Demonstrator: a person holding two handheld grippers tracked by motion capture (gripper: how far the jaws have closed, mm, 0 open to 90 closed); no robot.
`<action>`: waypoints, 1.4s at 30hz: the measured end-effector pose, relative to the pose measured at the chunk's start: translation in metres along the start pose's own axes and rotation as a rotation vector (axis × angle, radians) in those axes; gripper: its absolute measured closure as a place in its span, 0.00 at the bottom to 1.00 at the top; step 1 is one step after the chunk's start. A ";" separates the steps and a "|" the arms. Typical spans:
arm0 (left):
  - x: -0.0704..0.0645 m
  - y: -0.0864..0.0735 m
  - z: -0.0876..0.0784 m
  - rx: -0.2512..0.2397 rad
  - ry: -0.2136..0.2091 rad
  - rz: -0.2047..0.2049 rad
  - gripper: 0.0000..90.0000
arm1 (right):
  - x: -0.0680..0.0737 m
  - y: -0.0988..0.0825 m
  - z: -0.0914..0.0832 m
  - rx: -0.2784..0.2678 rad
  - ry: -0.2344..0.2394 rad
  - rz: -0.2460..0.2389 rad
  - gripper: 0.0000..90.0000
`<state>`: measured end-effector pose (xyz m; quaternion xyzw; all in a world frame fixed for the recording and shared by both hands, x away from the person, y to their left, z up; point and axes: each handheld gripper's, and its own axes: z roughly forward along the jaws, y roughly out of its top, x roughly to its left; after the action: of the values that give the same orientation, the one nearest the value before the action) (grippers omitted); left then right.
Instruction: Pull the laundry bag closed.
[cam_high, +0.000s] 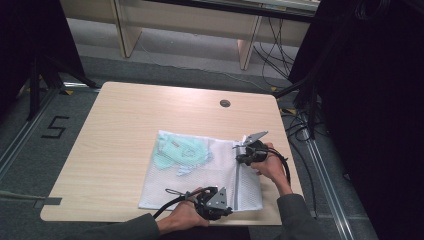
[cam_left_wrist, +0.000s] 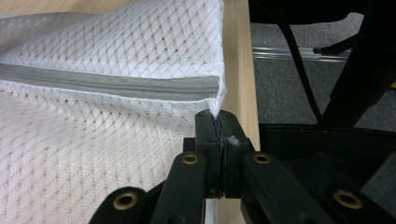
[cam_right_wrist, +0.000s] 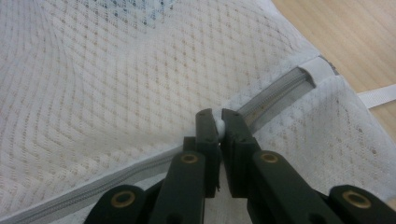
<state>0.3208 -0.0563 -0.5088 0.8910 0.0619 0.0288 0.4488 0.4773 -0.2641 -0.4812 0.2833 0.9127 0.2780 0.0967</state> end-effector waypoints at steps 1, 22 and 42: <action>0.000 0.000 0.000 0.002 -0.004 -0.002 0.98 | 0.000 0.000 0.000 0.000 -0.001 0.001 0.96; 0.001 -0.001 0.000 0.001 -0.012 -0.013 0.98 | -0.010 0.007 0.000 0.017 -0.025 0.010 0.96; 0.000 0.001 -0.002 -0.006 -0.015 -0.025 0.99 | -0.021 0.015 0.006 -0.003 -0.064 0.034 0.96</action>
<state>0.3210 -0.0553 -0.5070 0.8891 0.0697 0.0164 0.4521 0.5034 -0.2627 -0.4777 0.3073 0.9038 0.2718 0.1217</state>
